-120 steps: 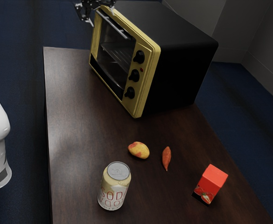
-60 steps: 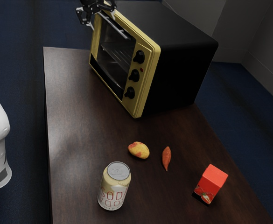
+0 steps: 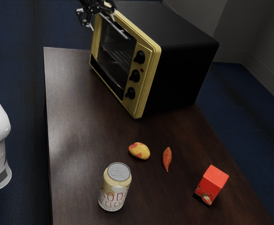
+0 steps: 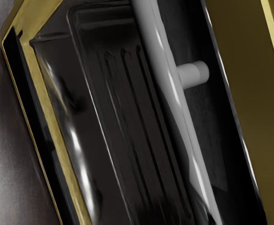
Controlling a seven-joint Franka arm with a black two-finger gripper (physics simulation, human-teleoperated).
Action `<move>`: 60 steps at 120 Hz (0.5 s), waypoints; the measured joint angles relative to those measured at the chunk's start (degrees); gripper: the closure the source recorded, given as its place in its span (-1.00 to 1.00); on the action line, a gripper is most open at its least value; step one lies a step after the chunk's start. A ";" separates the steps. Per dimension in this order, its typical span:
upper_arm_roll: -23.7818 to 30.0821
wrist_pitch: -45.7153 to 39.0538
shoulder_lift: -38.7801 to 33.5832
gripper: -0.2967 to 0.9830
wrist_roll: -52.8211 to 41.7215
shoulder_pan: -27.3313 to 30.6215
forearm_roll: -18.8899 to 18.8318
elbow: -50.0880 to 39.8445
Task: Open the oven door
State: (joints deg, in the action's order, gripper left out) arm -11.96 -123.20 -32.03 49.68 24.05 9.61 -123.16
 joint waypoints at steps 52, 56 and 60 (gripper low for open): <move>-0.06 -0.79 1.52 -0.53 -1.36 0.09 1.08 0.00; -0.07 -0.81 1.65 -0.53 -1.43 0.10 1.14 0.00; -0.07 -0.82 1.76 -0.53 -1.50 0.11 1.22 0.00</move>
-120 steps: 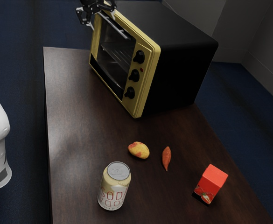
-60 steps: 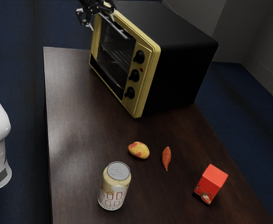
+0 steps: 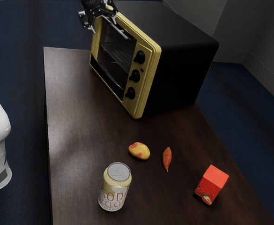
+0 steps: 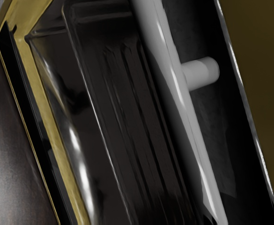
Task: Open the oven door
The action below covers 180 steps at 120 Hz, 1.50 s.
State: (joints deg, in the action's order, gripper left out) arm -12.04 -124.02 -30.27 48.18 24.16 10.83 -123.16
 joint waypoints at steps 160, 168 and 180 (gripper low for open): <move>-1.91 -0.17 -6.22 -0.54 0.18 1.85 0.58 -10.23; -2.31 -0.15 -6.99 -0.54 0.37 1.96 0.34 -11.08; -2.83 -0.15 -8.42 -0.53 0.56 2.33 -0.02 -12.52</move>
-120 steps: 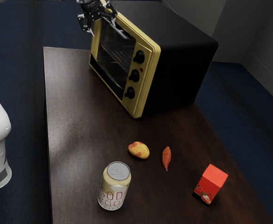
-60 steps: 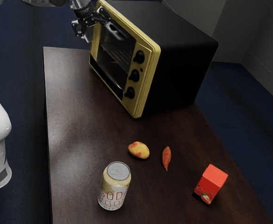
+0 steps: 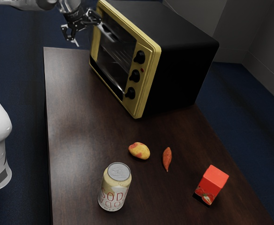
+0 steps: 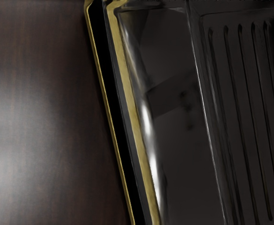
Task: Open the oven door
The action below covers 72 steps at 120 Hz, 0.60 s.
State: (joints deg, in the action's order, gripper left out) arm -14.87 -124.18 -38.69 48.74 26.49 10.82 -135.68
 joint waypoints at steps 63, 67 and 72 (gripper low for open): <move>-1.36 0.92 -17.16 -0.53 -1.55 9.90 1.35 -11.99; -1.70 1.37 -18.66 -0.53 -1.85 10.96 1.59 -12.50; -2.29 2.16 -20.96 -0.53 -2.16 12.36 1.74 -12.99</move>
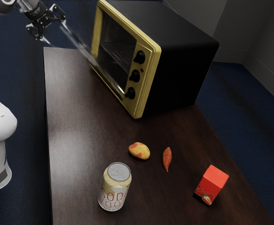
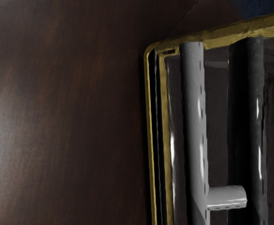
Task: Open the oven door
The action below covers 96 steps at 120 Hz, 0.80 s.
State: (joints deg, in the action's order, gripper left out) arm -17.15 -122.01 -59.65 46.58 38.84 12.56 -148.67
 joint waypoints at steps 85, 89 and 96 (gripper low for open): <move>23.08 21.46 54.03 -0.54 43.98 -56.32 -14.56 62.07; 21.76 22.14 54.98 -0.54 46.51 -57.11 -15.04 62.00; 17.68 23.15 56.06 -0.54 50.60 -59.50 -14.80 61.44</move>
State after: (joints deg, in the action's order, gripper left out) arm 0.53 -98.87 -3.59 97.17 -20.66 -2.24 -87.23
